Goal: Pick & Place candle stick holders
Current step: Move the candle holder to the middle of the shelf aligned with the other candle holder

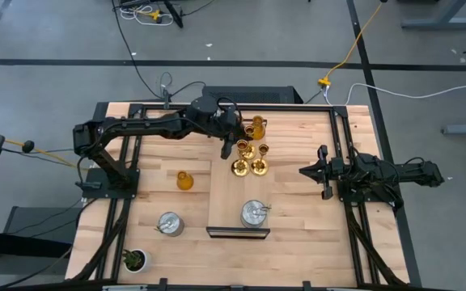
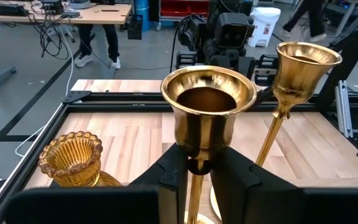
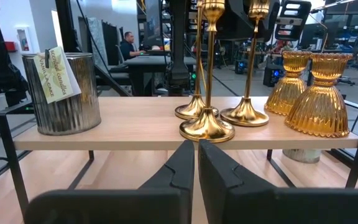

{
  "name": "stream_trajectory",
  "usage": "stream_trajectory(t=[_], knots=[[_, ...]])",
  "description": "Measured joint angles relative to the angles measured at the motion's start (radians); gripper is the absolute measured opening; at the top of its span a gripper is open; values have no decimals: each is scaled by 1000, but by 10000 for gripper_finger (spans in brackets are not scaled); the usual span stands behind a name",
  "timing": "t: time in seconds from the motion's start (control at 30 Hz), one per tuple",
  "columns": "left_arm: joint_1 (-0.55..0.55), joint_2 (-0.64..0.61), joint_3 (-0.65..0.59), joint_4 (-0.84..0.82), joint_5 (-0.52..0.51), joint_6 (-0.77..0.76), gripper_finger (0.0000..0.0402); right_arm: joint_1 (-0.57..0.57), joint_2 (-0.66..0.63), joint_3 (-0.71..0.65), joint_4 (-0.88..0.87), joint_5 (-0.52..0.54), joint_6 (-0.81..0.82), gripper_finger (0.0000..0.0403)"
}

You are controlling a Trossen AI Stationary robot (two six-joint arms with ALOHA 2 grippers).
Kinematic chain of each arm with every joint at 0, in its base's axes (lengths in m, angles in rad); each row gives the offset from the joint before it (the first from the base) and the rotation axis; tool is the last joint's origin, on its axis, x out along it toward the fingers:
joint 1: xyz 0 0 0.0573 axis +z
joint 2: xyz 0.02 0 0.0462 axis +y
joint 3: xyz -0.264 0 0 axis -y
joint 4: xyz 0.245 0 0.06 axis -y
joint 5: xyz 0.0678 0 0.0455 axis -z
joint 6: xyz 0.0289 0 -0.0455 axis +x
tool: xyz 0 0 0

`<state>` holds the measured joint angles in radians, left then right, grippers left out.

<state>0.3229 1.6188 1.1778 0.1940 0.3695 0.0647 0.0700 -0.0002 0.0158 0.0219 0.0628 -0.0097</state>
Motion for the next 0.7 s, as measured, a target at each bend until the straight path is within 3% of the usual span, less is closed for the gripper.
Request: stream_trajectory(t=[0.7], knots=[[-2, -39, 0, -49, -55, 45, 52, 0, 0, 0, 0, 0, 0, 27]])
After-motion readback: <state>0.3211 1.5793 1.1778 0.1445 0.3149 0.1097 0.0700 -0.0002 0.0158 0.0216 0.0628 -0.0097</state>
